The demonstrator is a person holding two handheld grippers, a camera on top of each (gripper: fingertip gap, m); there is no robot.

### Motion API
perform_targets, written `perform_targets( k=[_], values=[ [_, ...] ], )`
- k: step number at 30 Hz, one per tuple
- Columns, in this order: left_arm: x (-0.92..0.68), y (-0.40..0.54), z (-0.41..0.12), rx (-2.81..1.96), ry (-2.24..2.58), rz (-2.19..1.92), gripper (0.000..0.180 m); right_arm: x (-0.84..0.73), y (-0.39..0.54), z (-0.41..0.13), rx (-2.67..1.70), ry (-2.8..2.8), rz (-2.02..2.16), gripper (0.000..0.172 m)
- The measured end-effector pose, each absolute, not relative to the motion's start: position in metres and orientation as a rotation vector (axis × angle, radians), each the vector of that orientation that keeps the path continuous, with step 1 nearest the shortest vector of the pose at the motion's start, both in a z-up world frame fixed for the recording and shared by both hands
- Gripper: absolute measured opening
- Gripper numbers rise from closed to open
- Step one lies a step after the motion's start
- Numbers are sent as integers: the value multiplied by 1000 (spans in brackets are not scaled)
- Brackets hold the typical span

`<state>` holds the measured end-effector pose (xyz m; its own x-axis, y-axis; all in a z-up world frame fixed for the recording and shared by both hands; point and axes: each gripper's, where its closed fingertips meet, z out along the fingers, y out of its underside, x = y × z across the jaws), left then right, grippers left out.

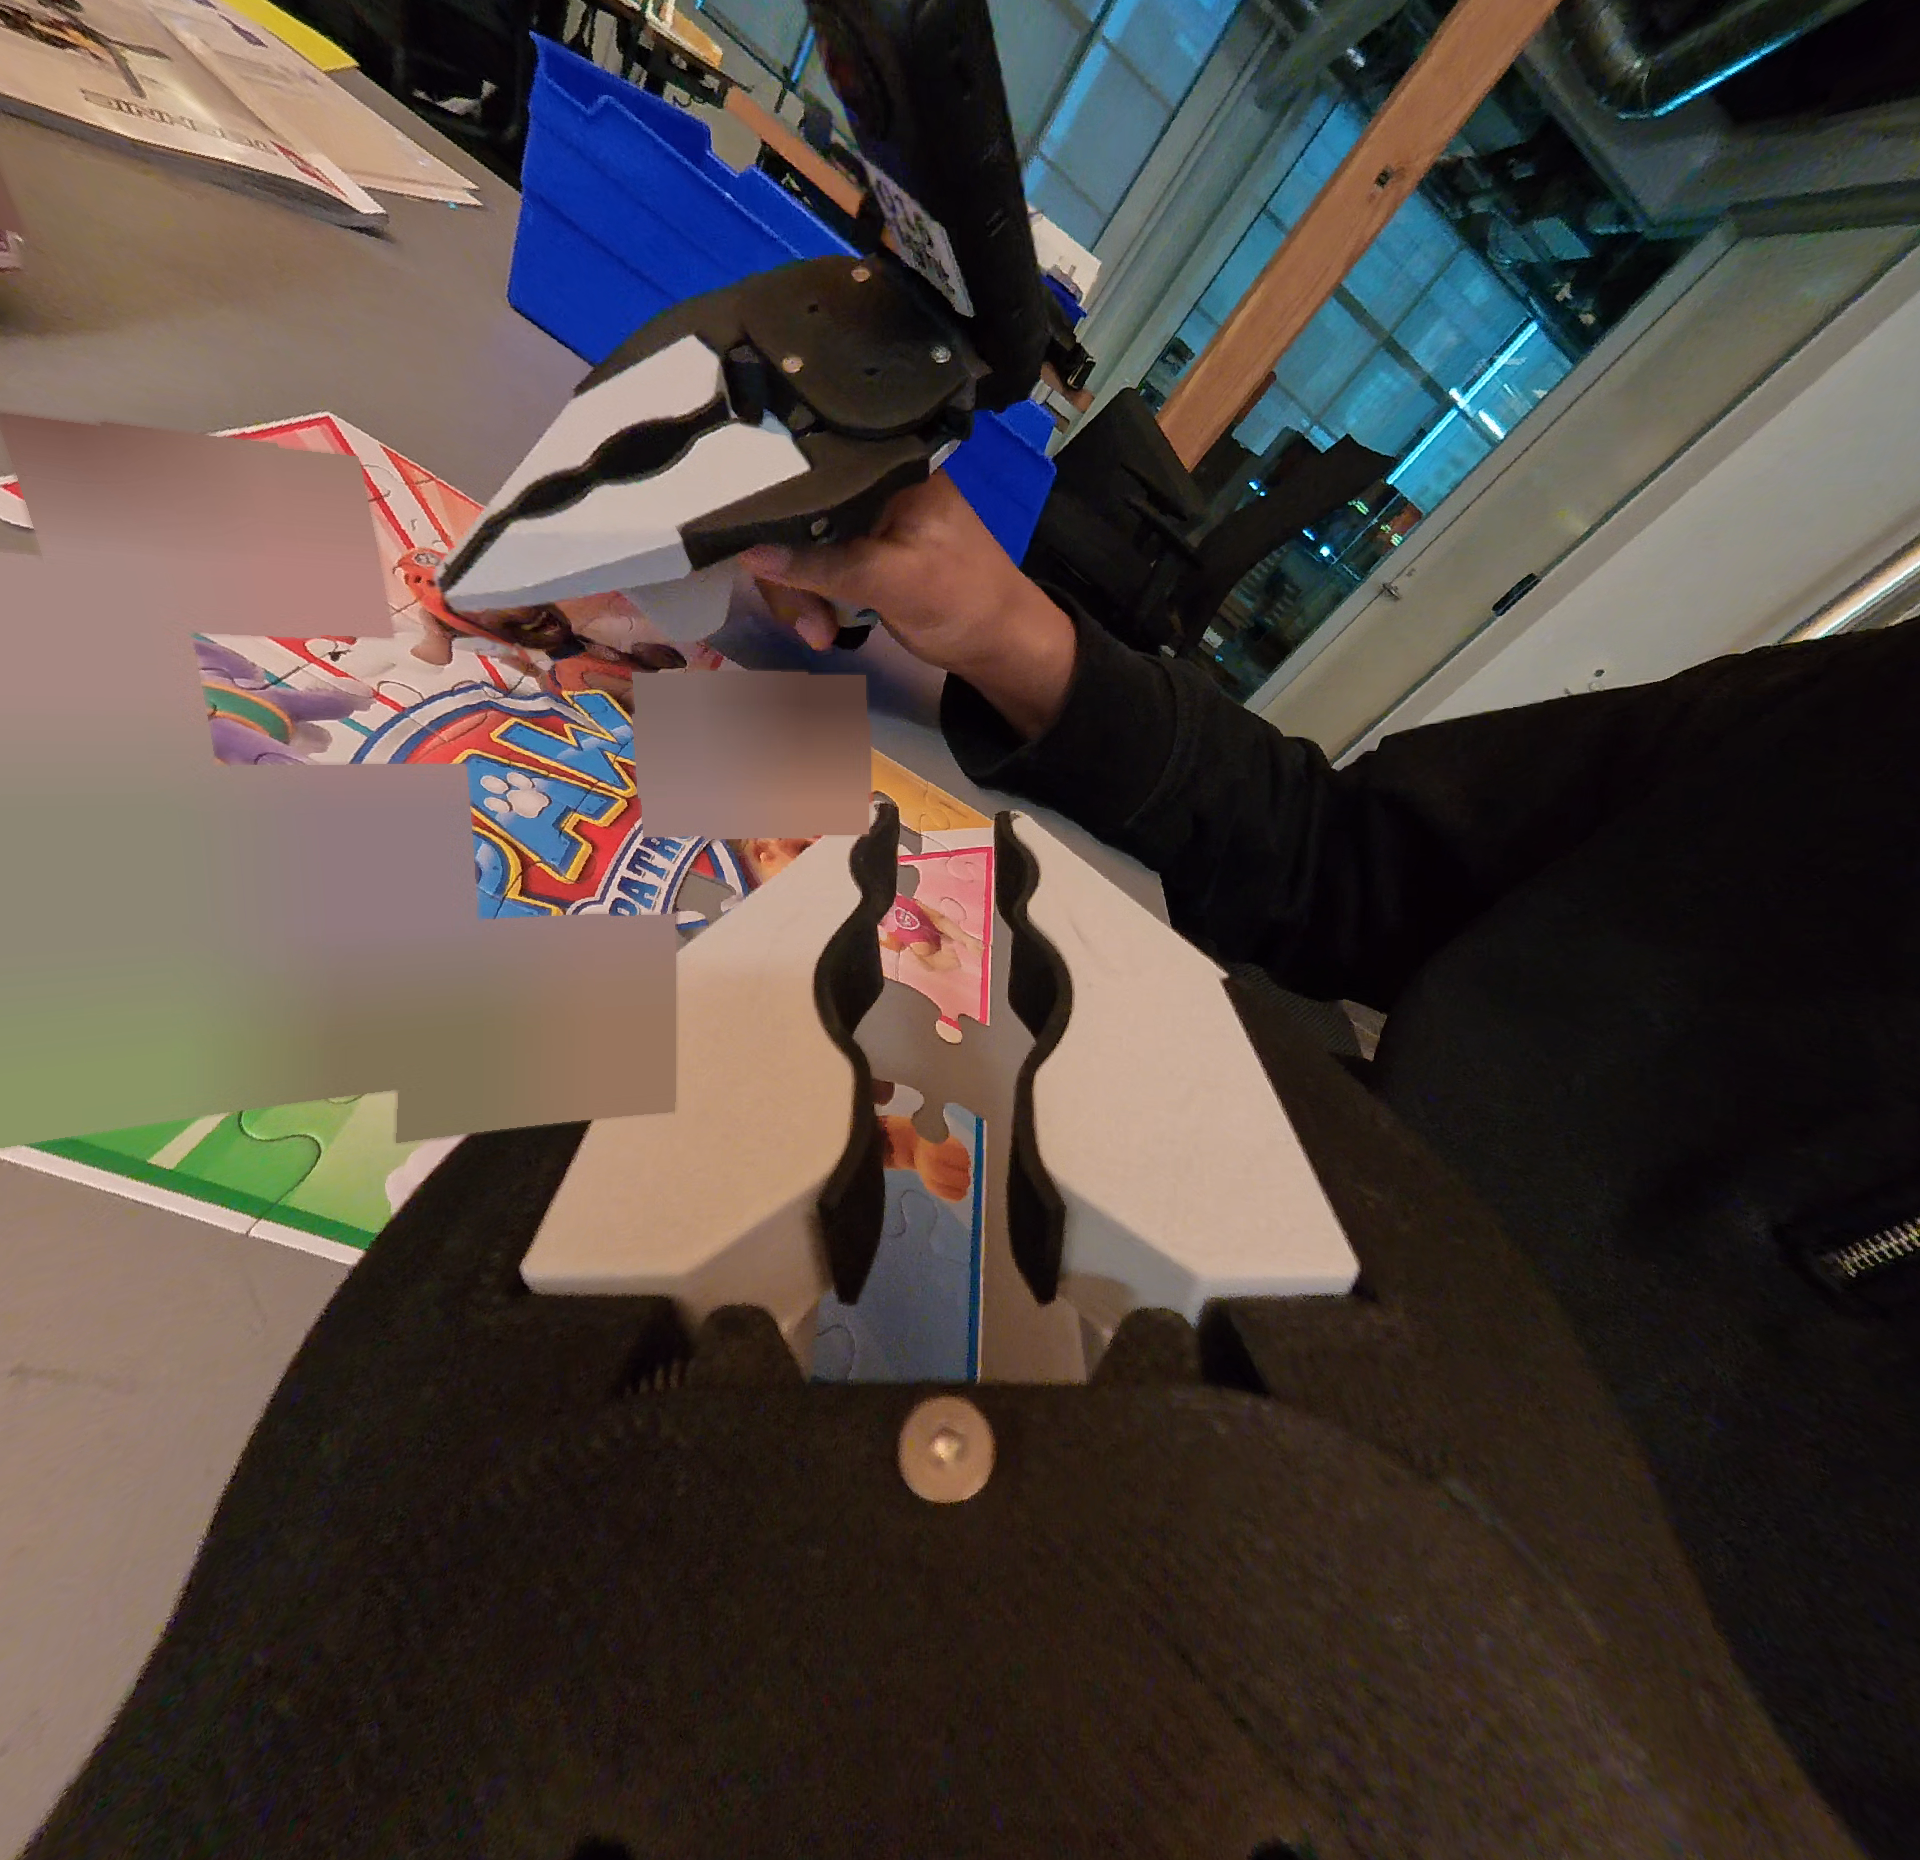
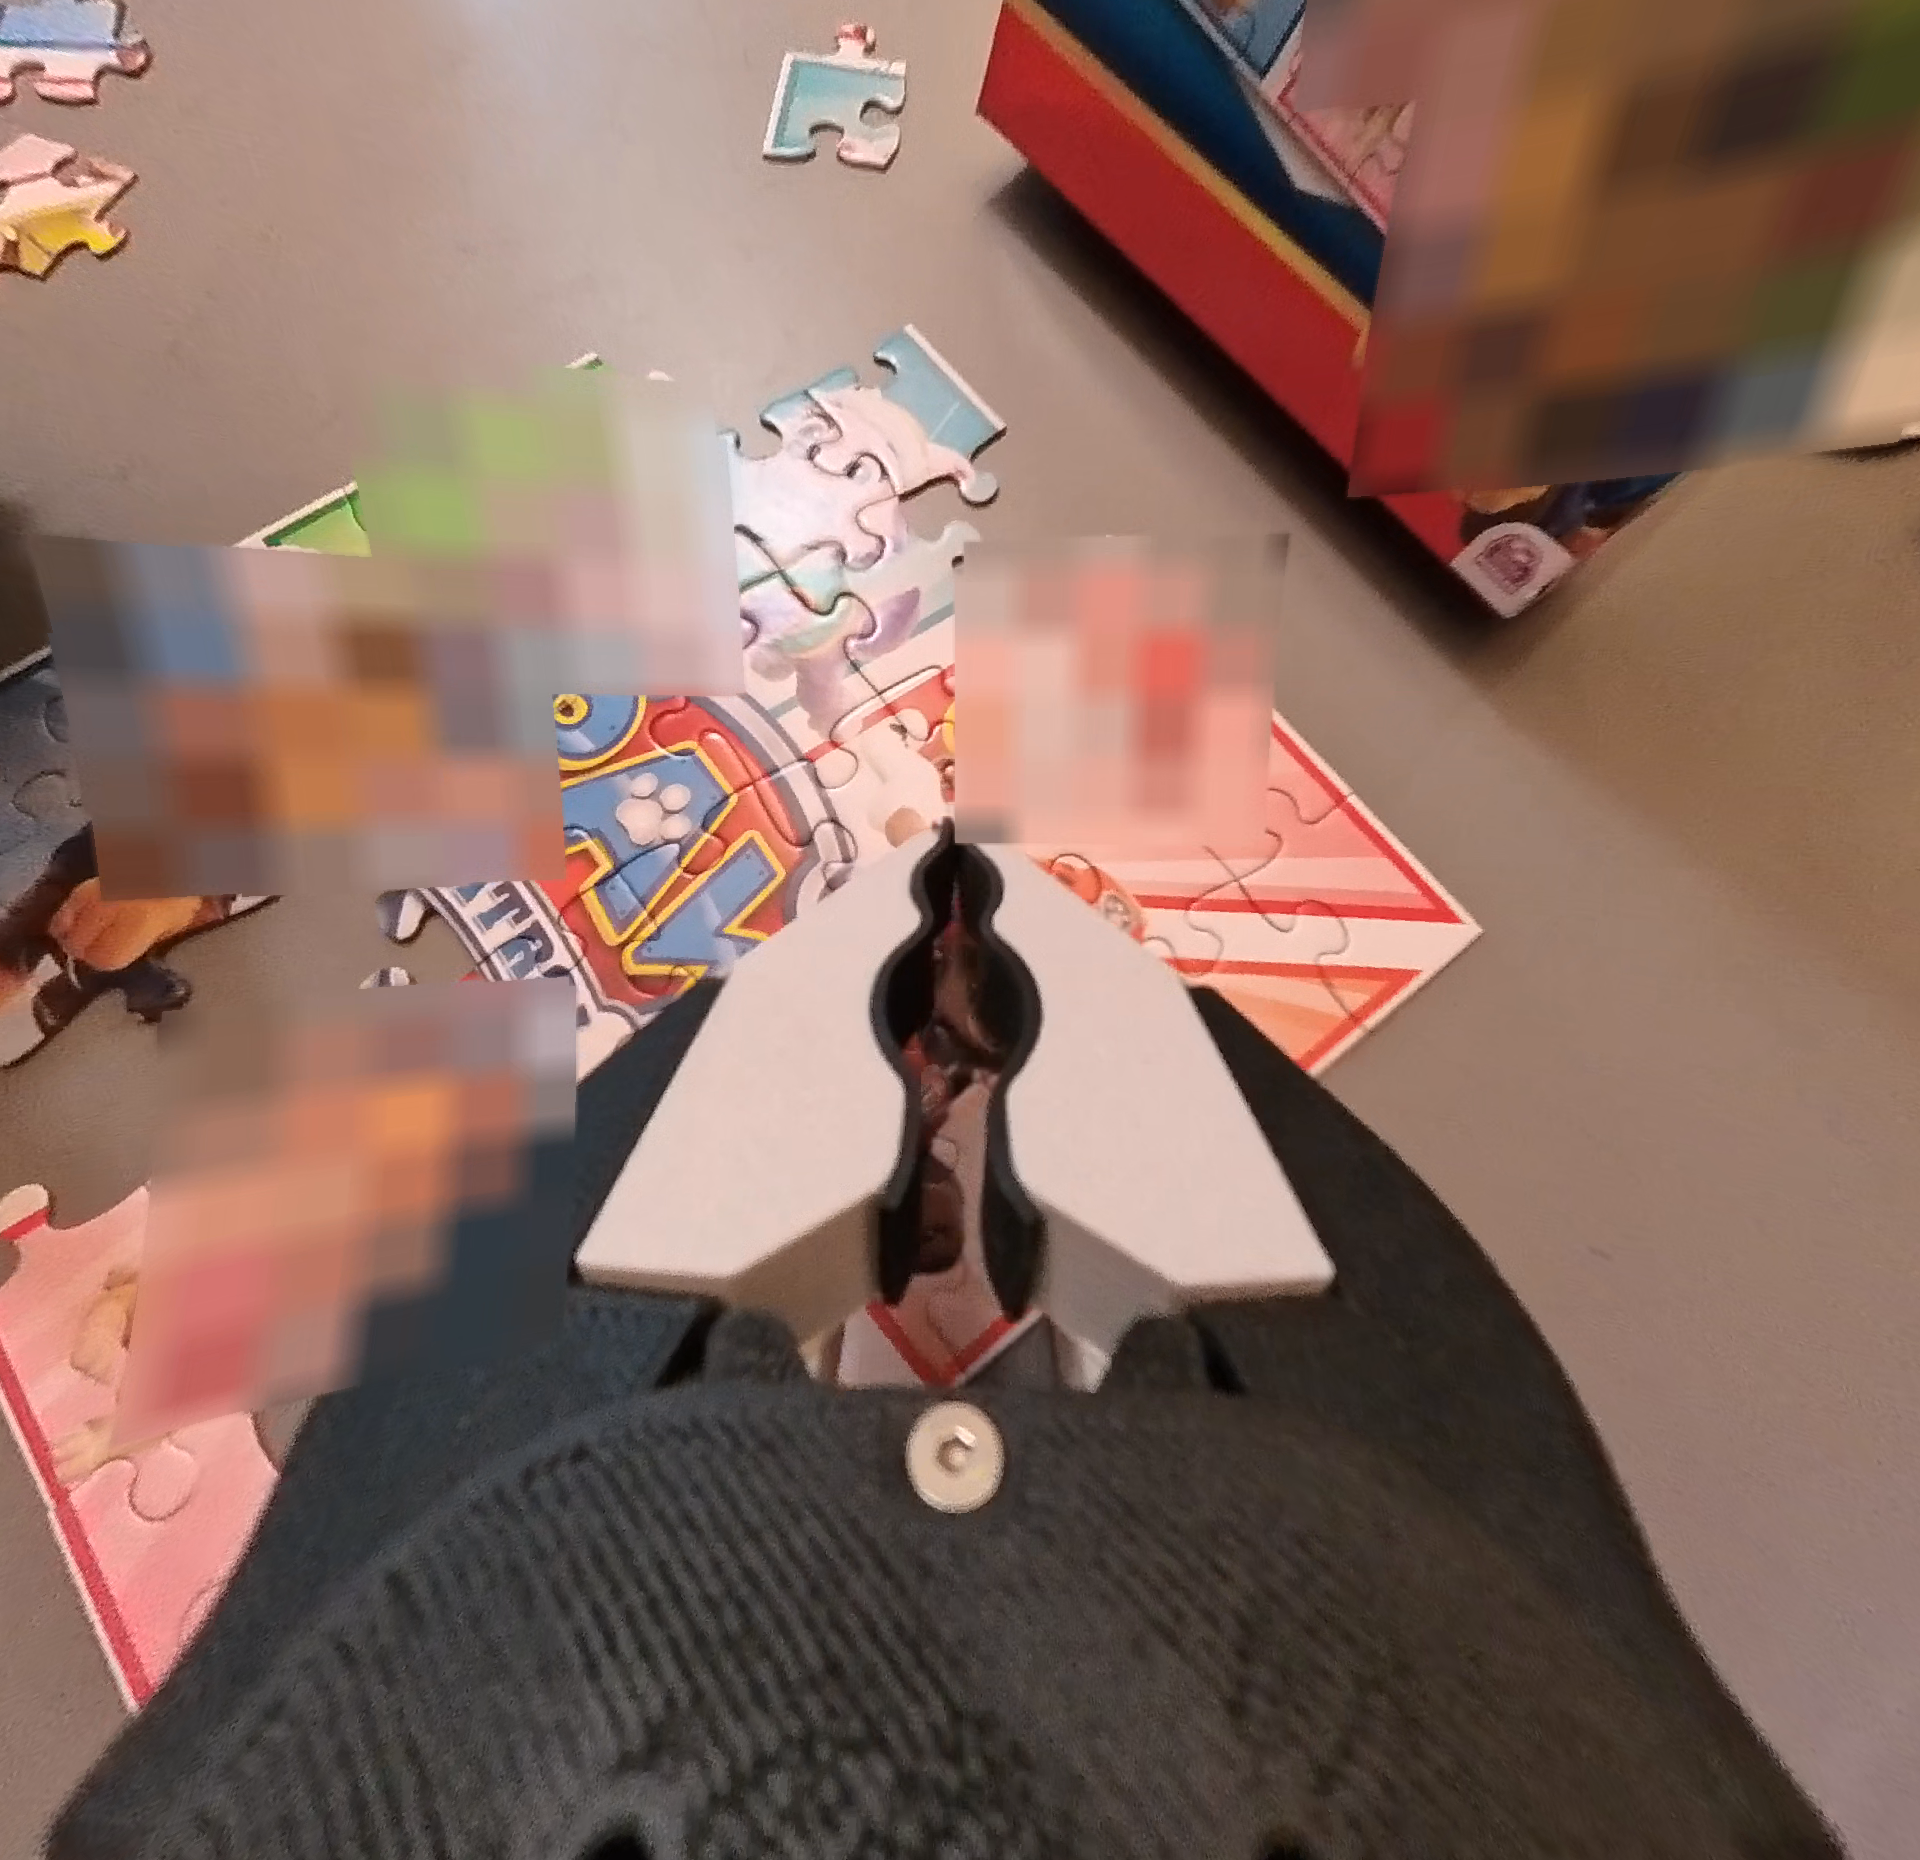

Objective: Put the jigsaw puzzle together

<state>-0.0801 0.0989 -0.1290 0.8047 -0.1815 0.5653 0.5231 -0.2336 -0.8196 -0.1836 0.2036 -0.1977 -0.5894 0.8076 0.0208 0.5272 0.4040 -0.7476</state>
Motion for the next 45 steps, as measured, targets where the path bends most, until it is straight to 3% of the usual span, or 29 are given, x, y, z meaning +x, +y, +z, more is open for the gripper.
perform_targets(
  k=[1,19,36,45],
  values=[
    [-80,99,-129,-1686,-271,-668,16,-184,206,-194,-1148,-2268,1021,0],
    [-85,98,-129,-1678,-294,-664,17,-191,265,-143,-1224,-1942,1235,0],
    [-104,88,-113,-1577,-342,-569,12,-189,248,-156,-1199,-2028,1235,0],
    [-158,64,-114,-1658,-441,156,18,-190,247,-157,-1197,-2024,1244,0]
  ],
)
